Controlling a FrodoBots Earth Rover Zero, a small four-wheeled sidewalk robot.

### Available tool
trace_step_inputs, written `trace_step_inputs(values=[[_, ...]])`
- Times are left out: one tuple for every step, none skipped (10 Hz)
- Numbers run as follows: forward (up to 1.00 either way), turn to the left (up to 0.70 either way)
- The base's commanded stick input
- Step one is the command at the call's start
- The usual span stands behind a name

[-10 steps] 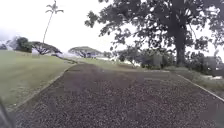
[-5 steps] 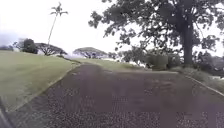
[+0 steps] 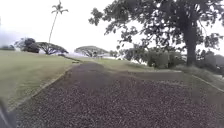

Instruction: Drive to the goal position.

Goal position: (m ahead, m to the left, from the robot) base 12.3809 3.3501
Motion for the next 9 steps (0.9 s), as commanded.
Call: trace_step_inputs(values=[[0.7,0.11],[0.7,0.23],[0.7,0.31],[0.7,0.35],[0.7,0.35],[0.7,0.35],[0.7,0.35],[0.7,0.33],[0.7,0.26]])
